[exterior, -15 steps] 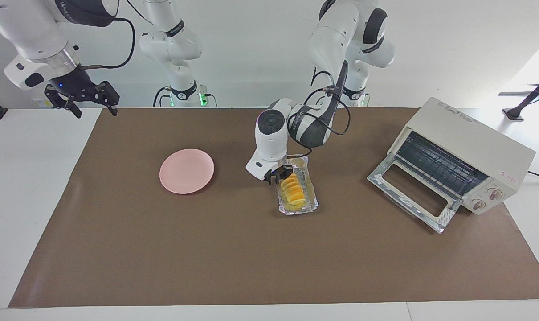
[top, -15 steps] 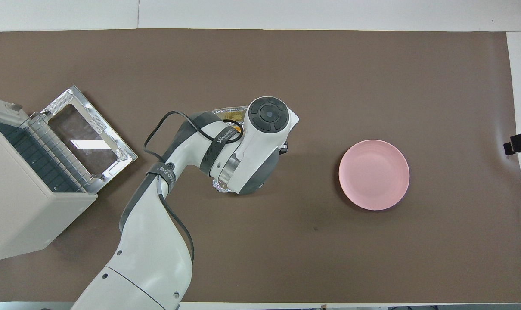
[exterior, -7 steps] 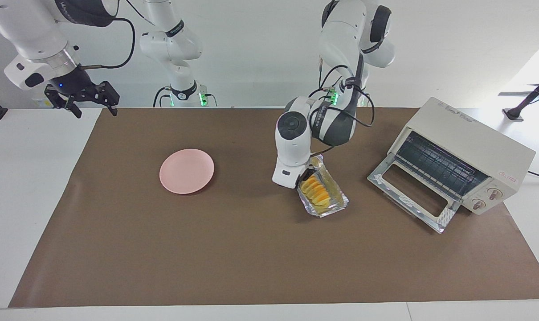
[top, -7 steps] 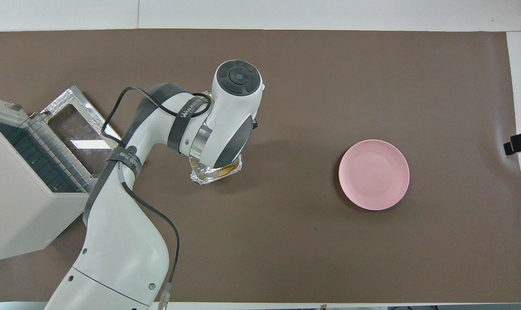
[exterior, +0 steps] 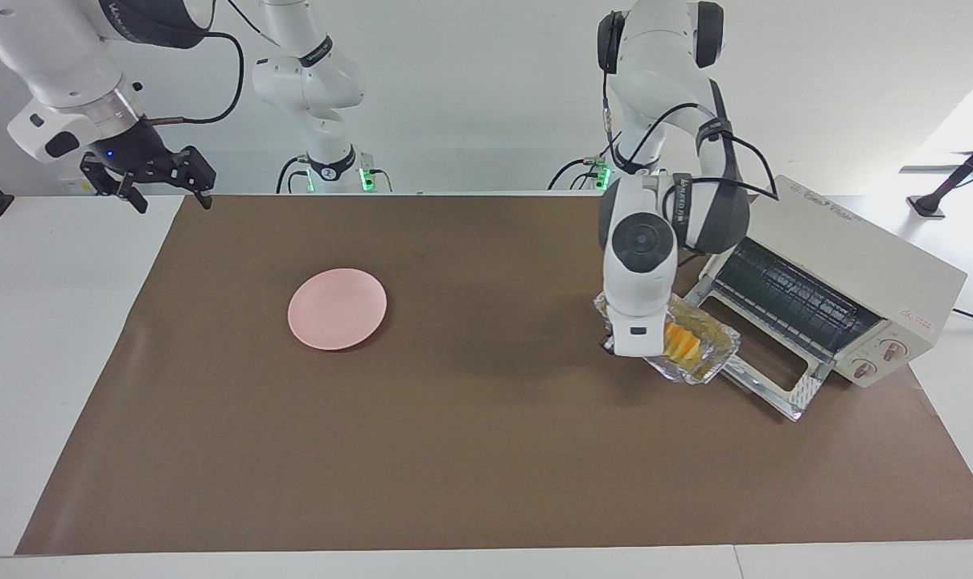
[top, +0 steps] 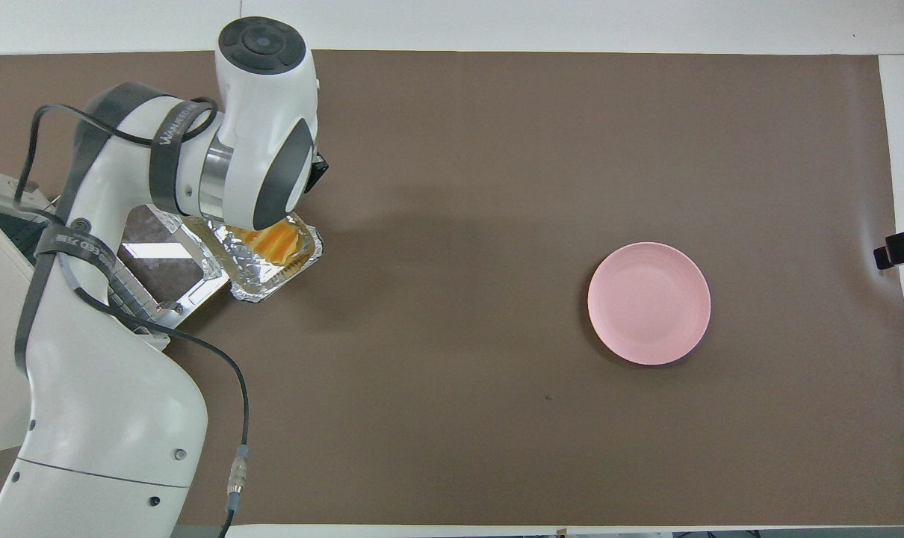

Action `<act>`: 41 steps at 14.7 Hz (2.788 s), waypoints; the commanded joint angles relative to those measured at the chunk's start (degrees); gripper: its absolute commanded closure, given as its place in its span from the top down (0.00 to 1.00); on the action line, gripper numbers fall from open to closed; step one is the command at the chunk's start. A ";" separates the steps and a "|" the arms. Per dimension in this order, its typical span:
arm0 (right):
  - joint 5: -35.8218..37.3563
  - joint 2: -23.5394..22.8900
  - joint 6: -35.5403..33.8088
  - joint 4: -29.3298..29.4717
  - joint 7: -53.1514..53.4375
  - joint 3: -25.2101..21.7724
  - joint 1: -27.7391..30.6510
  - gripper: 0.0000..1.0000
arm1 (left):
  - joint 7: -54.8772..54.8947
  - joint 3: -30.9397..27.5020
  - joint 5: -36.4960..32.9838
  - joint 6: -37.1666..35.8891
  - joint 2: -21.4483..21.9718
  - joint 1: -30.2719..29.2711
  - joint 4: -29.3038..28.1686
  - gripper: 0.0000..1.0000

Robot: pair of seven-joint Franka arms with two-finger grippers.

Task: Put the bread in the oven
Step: 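Lift the foil tray with the left gripper and insert it into the oven, then release the tray inside the oven and withdraw the left gripper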

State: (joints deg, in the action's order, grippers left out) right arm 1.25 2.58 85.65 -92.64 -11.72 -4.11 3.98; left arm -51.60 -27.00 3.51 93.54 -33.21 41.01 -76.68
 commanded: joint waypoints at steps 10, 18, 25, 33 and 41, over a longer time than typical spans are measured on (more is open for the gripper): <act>-0.46 1.46 -0.13 -1.49 0.21 0.69 0.77 1.00 | 18.64 -4.54 -1.22 -0.12 7.45 -10.25 -13.41 0.00; -0.46 1.46 -0.13 -1.49 0.12 0.69 0.77 1.00 | 18.46 -8.15 -2.63 3.83 9.83 -10.43 -17.54 0.00; -0.46 1.46 -0.13 -1.49 0.21 0.69 0.77 1.00 | 19.25 -8.42 -2.98 4.28 10.70 -12.35 -19.30 0.35; -0.46 1.46 -0.13 -1.49 0.21 0.69 0.77 1.00 | 22.50 -8.33 0.95 4.37 11.14 -12.54 -11.23 1.00; -0.46 1.46 -0.13 -1.49 0.12 0.69 0.77 1.00 | 51.71 -8.51 5.81 5.86 14.92 -16.48 -9.28 1.00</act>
State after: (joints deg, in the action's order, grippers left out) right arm 1.25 2.59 85.65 -92.64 -11.72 -4.11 3.98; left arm -10.47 -35.82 8.20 98.40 -21.06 27.68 -85.07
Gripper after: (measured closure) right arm 0.000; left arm 0.000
